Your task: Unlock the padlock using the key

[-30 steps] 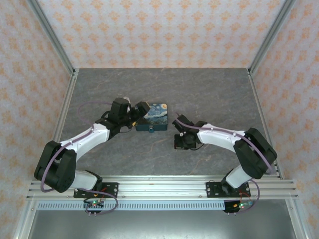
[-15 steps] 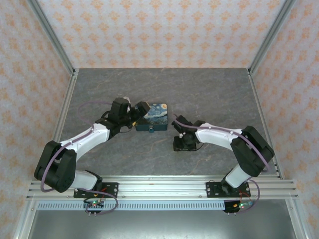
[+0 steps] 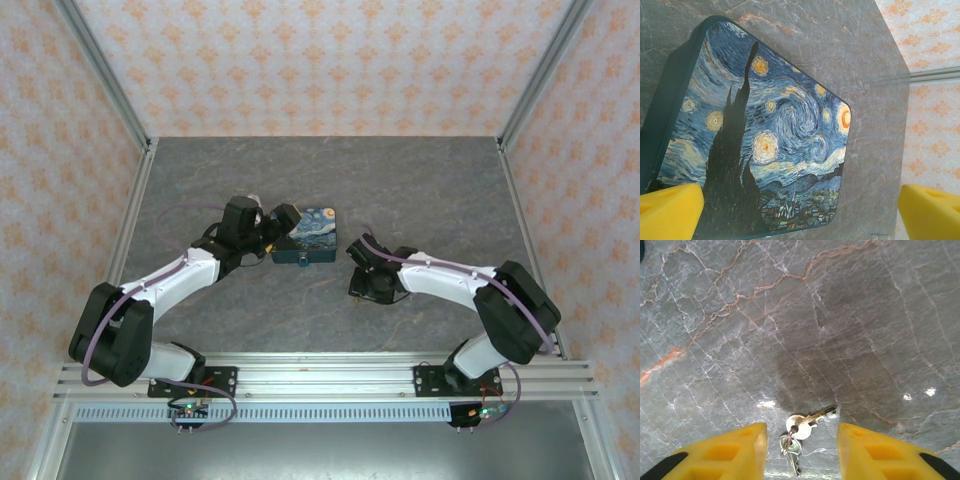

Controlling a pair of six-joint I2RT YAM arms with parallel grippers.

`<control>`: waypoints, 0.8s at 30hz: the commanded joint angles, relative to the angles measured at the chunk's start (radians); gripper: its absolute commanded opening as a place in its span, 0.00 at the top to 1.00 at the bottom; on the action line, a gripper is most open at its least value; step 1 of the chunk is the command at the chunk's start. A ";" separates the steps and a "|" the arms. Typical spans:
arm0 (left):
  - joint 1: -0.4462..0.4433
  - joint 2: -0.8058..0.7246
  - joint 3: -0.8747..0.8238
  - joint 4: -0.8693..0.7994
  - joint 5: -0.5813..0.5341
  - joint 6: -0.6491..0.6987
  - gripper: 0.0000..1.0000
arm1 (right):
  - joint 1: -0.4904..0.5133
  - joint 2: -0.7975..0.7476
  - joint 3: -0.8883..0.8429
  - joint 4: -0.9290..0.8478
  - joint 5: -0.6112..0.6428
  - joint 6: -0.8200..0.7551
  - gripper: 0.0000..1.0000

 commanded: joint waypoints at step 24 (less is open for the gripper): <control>0.005 -0.008 -0.028 0.059 0.003 -0.010 0.00 | 0.145 0.219 0.155 -0.126 0.146 0.133 0.68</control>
